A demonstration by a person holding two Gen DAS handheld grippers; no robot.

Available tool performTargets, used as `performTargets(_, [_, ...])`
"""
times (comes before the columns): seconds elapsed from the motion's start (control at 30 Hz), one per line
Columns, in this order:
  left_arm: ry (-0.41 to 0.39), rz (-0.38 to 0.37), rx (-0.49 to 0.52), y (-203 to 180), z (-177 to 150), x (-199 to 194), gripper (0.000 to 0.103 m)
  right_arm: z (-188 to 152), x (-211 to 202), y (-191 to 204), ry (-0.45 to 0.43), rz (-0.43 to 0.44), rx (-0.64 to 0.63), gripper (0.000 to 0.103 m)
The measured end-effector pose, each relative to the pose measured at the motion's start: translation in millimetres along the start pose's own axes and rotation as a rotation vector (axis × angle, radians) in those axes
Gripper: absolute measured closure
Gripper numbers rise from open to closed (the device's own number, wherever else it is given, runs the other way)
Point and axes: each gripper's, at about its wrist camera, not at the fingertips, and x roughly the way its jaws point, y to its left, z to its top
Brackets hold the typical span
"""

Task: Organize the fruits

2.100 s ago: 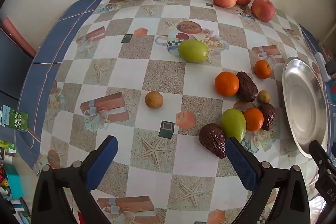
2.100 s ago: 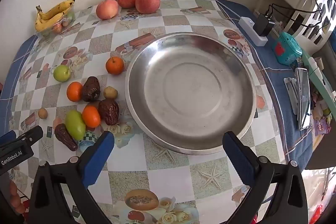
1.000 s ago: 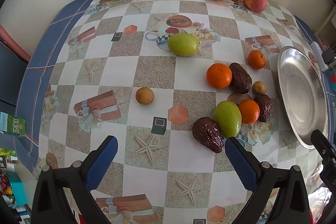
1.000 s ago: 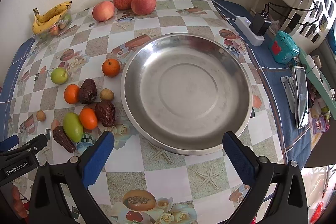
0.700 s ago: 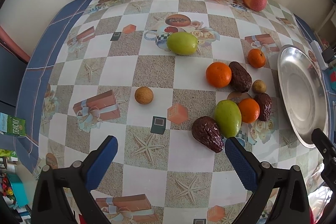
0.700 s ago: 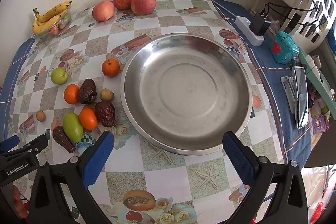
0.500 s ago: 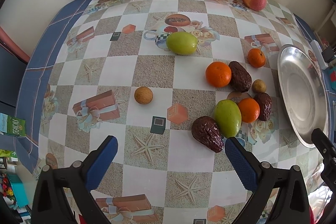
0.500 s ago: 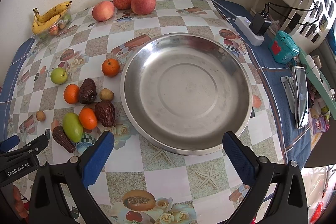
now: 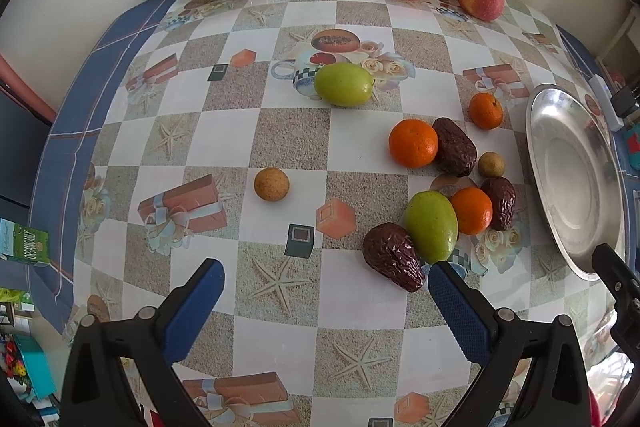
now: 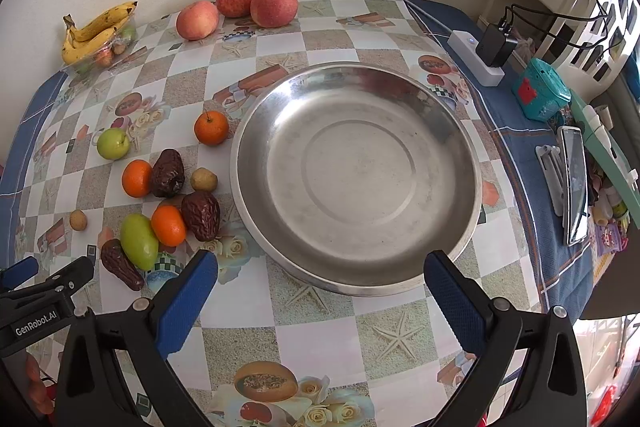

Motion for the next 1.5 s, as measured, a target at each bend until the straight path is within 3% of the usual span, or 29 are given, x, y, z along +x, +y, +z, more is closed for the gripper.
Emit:
performTargets(0.63, [-0.067,0.039,0.044,-1.6,-0.2,-4.6,0.000,-1.7,1.6,-0.1,0.004,0.001,0.001,0.000])
performTargets(0.8, [-0.108,0.007,0.023,3.3,1.4,-7.9,0.000,-1.3,1.7,-0.3,0.006,0.002,0.002,0.000])
performTargets(0.97, [-0.138,-0.024,-0.067,20.5,6.2,-11.6,0.000,-1.2,2.3,0.4,0.008,0.009,0.001,0.000])
performTargets(1.17, [-0.258,0.095,-0.113,39.6,13.3,-24.1,0.000,1.9,-0.7,8.1,-0.011,0.041,-0.024,0.000])
performTargets(1.37, [-0.166,-0.062,-0.284,73.5,14.5,-12.7,0.000,6.5,-9.0,37.1,-0.060,0.130,-0.069,0.000])
performTargets(1.43, [-0.151,-0.081,-0.331,82.2,13.4,-9.6,0.000,8.2,-7.8,47.9,-0.047,0.195,-0.080,0.000])
performTargets(1.5, [-0.143,-0.086,-0.354,87.0,12.4,-6.9,0.001,8.8,-5.6,60.9,-0.031,0.198,-0.114,0.000])
